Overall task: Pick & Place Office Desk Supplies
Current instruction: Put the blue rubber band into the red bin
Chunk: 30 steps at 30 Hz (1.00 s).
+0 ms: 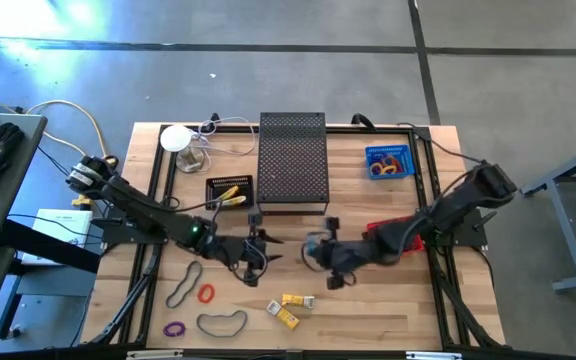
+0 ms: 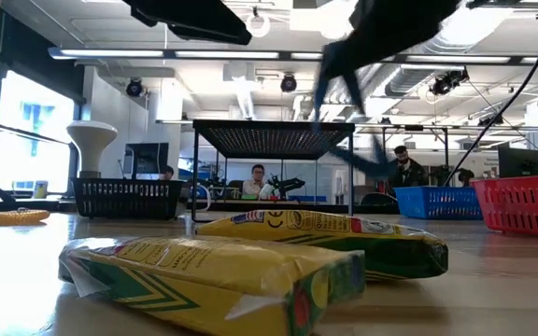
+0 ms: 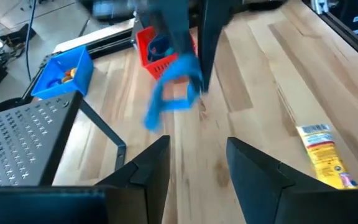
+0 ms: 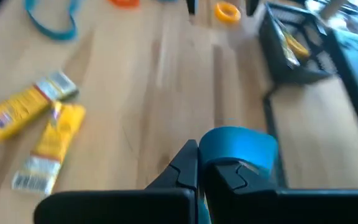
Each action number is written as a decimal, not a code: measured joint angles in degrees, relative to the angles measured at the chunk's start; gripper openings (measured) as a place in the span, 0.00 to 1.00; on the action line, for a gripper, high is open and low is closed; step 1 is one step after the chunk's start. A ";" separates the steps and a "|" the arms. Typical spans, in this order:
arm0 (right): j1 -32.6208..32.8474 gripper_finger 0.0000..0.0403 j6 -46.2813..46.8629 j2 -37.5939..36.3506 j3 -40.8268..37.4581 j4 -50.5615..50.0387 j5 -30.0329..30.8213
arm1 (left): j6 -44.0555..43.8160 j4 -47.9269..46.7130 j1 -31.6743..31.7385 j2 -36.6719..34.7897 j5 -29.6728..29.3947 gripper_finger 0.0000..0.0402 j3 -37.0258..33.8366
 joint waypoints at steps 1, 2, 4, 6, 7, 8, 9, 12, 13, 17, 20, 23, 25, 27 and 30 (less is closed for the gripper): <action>1.55 0.01 1.64 0.00 1.50 -3.92 2.90 | -0.02 -0.16 -0.40 0.00 -0.02 0.38 0.00; 3.07 0.01 3.60 0.00 2.92 -8.16 5.65 | -0.21 -0.39 -0.82 0.00 -0.04 0.38 0.00; 5.79 0.01 8.19 0.00 5.28 -16.53 11.02 | -1.74 -0.89 -1.77 0.00 -0.03 0.38 0.00; 7.87 0.01 14.56 0.00 6.79 -23.69 15.01 | -3.91 -1.04 -2.81 0.00 0.00 0.38 0.00; 8.65 0.01 17.96 0.00 7.32 -27.07 16.68 | -4.68 -0.94 -3.29 0.00 0.00 0.38 0.00; 9.43 0.01 21.48 0.00 7.74 -30.37 18.21 | -4.94 -0.90 -3.76 0.00 0.01 0.38 0.00; 10.12 0.01 25.00 0.00 8.07 -33.90 19.37 | -4.94 -0.94 -4.23 0.00 0.02 0.38 0.00; 11.51 0.01 36.23 0.00 8.56 -43.67 19.97 | -4.42 -0.93 -5.26 0.00 0.00 0.38 0.00; 11.76 0.01 40.33 0.00 8.57 -46.89 19.74 | -4.42 -0.91 -5.53 0.00 0.02 0.38 0.00; 12.03 0.01 58.58 0.00 8.54 -61.40 17.18 | -5.22 -0.91 -6.26 0.00 0.00 0.38 0.00; 12.58 0.01 71.68 0.00 8.41 -71.23 14.31 | -5.60 -0.91 -6.71 0.00 0.00 0.38 0.00; 13.11 0.01 78.56 -0.02 6.99 -73.89 12.92 | -5.64 -0.94 -6.85 0.00 0.00 0.38 0.00; 13.18 0.01 80.94 0.00 5.20 -73.90 12.87 | -5.73 -0.94 -6.83 0.00 0.00 0.38 0.00; 13.14 0.01 83.12 0.00 3.29 -73.68 10.95 | -5.78 -0.97 -6.83 0.00 0.00 0.38 0.00; 13.14 0.01 85.45 0.00 0.61 -71.98 7.22 | -5.79 -0.97 -6.80 0.00 -0.01 0.38 0.00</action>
